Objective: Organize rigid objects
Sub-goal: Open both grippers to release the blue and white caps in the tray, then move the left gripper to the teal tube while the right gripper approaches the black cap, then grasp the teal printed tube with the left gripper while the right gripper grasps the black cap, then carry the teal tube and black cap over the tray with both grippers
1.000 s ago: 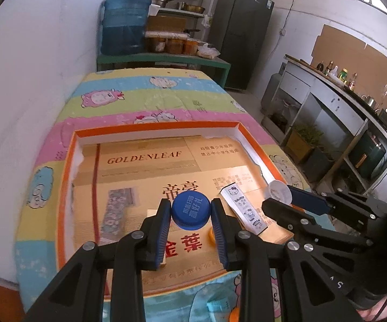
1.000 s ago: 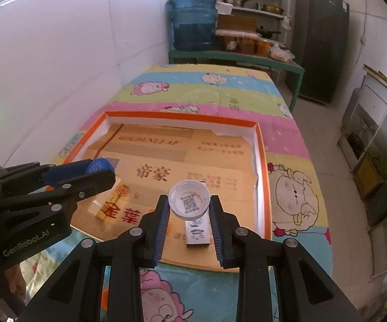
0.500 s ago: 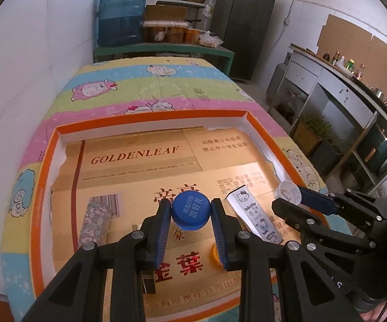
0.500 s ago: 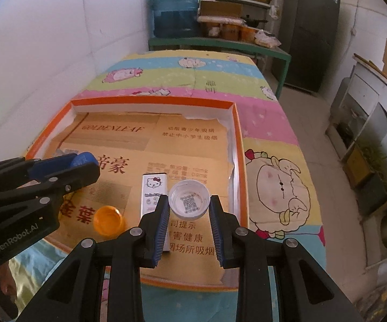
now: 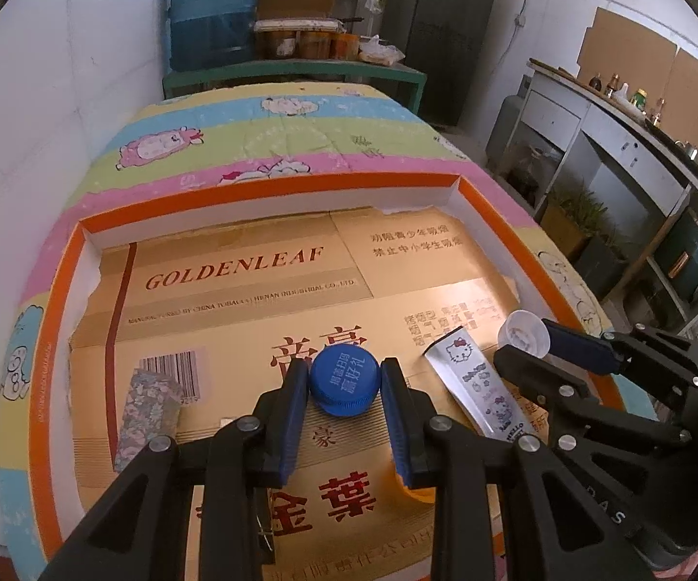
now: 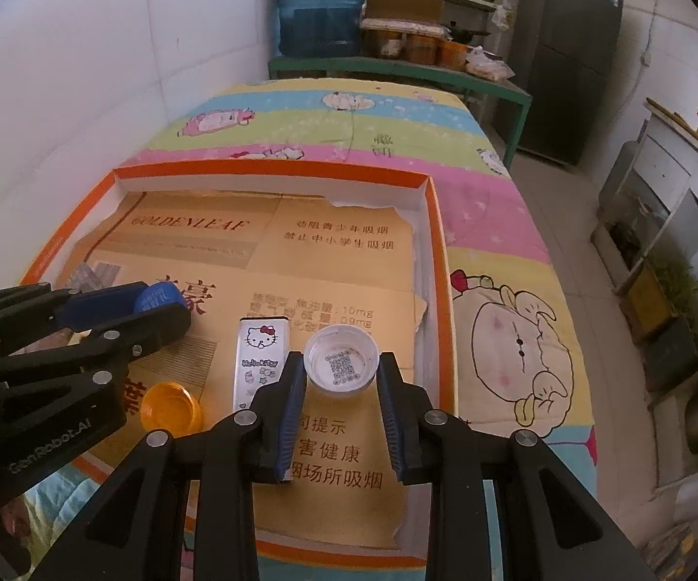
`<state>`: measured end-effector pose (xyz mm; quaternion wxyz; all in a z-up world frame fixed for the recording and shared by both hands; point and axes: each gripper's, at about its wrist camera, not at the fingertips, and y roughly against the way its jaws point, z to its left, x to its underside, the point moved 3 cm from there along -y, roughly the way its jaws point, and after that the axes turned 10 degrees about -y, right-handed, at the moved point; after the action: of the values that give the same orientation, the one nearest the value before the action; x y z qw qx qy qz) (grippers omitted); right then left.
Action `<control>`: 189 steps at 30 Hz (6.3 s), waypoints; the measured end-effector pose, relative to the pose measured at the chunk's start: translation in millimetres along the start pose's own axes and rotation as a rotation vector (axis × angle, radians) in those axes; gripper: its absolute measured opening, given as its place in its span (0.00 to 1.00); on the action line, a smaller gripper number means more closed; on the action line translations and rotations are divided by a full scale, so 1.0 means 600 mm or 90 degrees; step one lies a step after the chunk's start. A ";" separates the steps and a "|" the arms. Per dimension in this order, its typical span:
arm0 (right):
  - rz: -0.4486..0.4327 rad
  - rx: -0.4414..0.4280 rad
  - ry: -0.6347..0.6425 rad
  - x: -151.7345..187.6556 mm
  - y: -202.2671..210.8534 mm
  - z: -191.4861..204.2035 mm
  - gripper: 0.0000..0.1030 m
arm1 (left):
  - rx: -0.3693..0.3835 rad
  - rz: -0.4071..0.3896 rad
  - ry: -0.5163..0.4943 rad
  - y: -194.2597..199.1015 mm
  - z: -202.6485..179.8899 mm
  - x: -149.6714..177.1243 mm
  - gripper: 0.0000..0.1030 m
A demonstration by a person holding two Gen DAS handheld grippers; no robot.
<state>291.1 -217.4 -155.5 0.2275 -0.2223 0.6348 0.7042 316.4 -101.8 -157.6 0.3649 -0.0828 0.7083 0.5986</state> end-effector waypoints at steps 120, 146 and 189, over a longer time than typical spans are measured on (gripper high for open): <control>0.016 -0.122 0.002 0.244 0.193 0.116 0.40 | 0.012 -0.055 0.036 0.207 -0.015 0.228 0.39; 0.026 -0.148 0.004 0.264 0.183 0.118 0.30 | 0.036 -0.036 0.018 0.198 -0.037 0.241 0.39; 0.000 -0.117 -0.058 0.255 0.193 0.044 0.30 | 0.008 -0.040 0.008 0.184 -0.051 0.234 0.22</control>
<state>98.4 -195.8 -153.2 0.2345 -0.2097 0.5565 0.7690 141.4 -54.8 -157.0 0.3793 -0.1063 0.7115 0.5820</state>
